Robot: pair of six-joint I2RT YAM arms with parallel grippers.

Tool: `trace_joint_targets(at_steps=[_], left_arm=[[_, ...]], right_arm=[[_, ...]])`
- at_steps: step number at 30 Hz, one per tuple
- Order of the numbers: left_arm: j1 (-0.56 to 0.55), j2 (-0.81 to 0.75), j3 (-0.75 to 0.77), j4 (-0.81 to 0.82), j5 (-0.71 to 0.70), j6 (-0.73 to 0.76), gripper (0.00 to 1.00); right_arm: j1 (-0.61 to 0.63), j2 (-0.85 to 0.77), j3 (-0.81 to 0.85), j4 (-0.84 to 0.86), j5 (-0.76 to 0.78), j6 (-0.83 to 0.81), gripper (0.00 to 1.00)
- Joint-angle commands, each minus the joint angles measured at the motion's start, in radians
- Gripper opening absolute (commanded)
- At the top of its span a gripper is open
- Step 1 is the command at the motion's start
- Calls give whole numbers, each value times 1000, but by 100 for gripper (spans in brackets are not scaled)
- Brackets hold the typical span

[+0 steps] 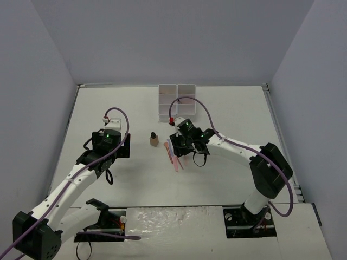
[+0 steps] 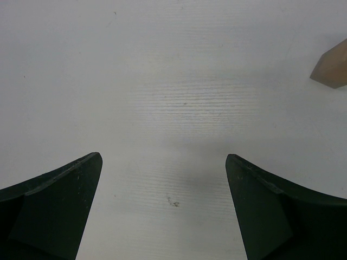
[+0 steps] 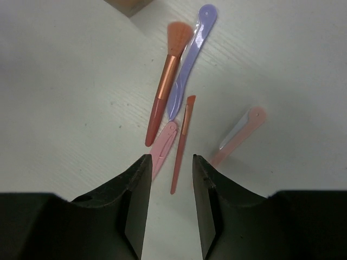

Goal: Organize the makeup

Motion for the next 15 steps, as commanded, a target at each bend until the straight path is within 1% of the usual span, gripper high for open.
trace_joint_targets(at_steps=[1, 6, 15], left_arm=[[8, -12, 34, 34, -19, 4, 97], [8, -19, 34, 27, -29, 2, 97], [8, -21, 34, 26, -28, 4, 97]], right_arm=[[12, 40, 2, -8, 66, 91, 27], [33, 87, 6, -10, 85, 111, 22], [59, 135, 12, -16, 109, 127, 21]])
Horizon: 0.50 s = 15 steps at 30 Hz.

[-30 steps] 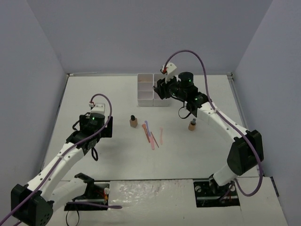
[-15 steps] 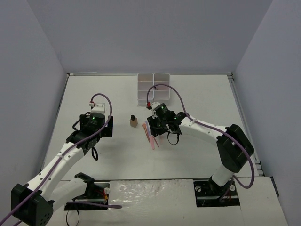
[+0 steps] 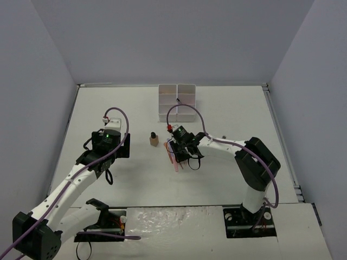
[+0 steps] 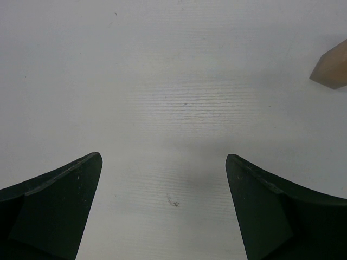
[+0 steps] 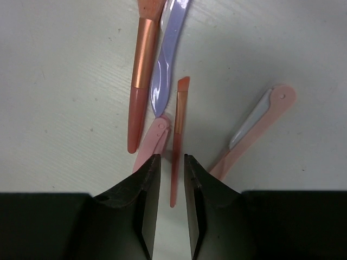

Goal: Organize the makeup

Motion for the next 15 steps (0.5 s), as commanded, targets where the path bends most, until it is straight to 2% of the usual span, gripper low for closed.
trace_joint_targets(at_steps=[1, 15], left_arm=[[8, -17, 34, 27, -27, 4, 97], [8, -8, 34, 30, -21, 4, 97]], right_arm=[[13, 6, 15, -3, 49, 26, 21], [21, 77, 28, -48, 160, 48, 21]])
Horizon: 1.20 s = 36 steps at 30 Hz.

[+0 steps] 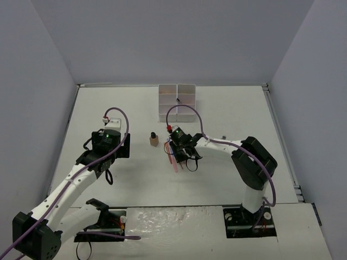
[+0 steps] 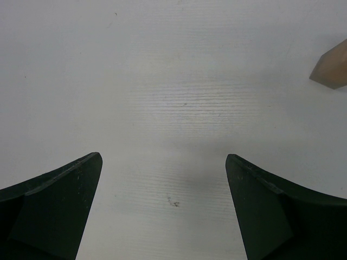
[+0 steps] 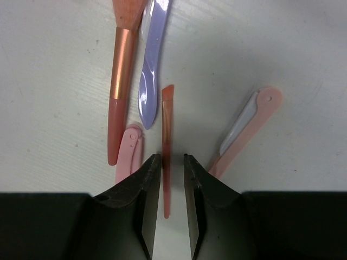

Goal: Organize the makeup

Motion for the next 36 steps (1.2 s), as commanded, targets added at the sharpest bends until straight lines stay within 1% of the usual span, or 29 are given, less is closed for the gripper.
trace_joint_targets(at_steps=[1, 6, 7, 9, 13, 16, 21, 23, 24, 25, 27, 29, 36], left_arm=[[9, -6, 34, 31, -20, 3, 97], [8, -2, 34, 32, -19, 4, 97], [8, -2, 34, 32, -19, 4, 97], [8, -2, 34, 33, -16, 3, 97], [8, -3, 34, 33, -12, 3, 97], [8, -7, 34, 33, -11, 1, 97], [8, -17, 32, 39, -4, 1, 97], [8, -19, 32, 40, -1, 0, 97], [8, -19, 32, 40, 2, 1, 97], [8, -19, 32, 41, 3, 1, 97], [8, -19, 32, 40, 3, 0, 97], [8, -21, 32, 38, 3, -2, 97], [8, -28, 29, 41, 4, -4, 97]], right_arm=[[2, 48, 30, -54, 83, 6, 21], [2, 80, 94, -87, 101, -13, 10], [1, 84, 98, -94, 101, -14, 9], [2, 100, 140, -116, 104, -25, 1], [-5, 83, 200, -145, 129, -57, 0], [-24, 32, 271, -144, 118, -95, 0], [-77, -8, 420, -124, 99, -266, 0], [-112, -7, 477, -97, 62, -329, 0], [-153, -3, 490, -65, 42, -375, 0], [-157, -3, 501, -46, 14, -399, 0], [-239, 16, 545, 7, -115, -447, 0], [-288, 45, 600, 14, -180, -498, 0], [-394, 157, 724, 91, -343, -749, 0]])
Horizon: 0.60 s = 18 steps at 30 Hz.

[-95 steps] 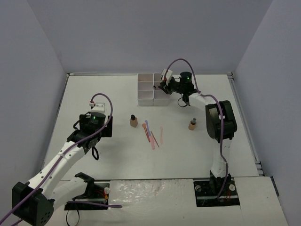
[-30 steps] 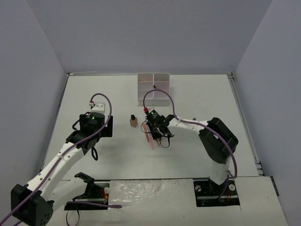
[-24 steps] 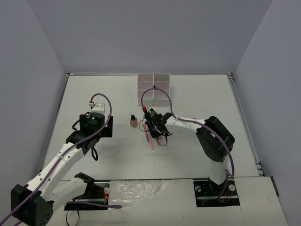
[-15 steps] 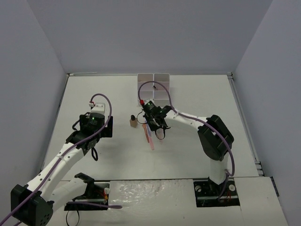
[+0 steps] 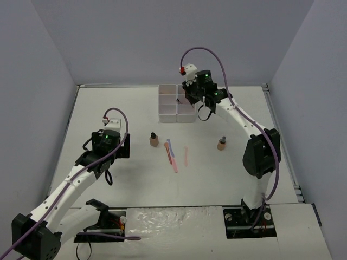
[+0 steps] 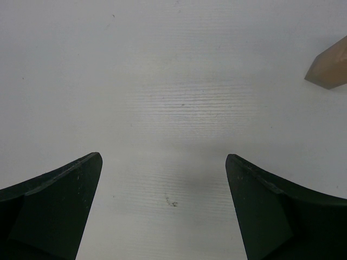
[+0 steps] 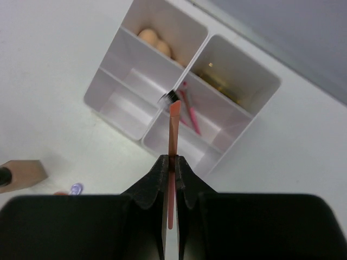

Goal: Organize the makeup

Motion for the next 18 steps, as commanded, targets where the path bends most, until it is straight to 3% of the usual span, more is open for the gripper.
trace_joint_targets(at_steps=[1, 8, 18], left_arm=[[8, -17, 29, 39, -6, -3, 97], [8, -6, 29, 37, -6, -2, 97], [8, 13, 30, 37, -10, 0, 97]], right_arm=[[-39, 79, 94, 94, -176, -212, 0], [-78, 160, 134, 182, -288, -403, 1], [-113, 223, 130, 256, -351, -471, 5]])
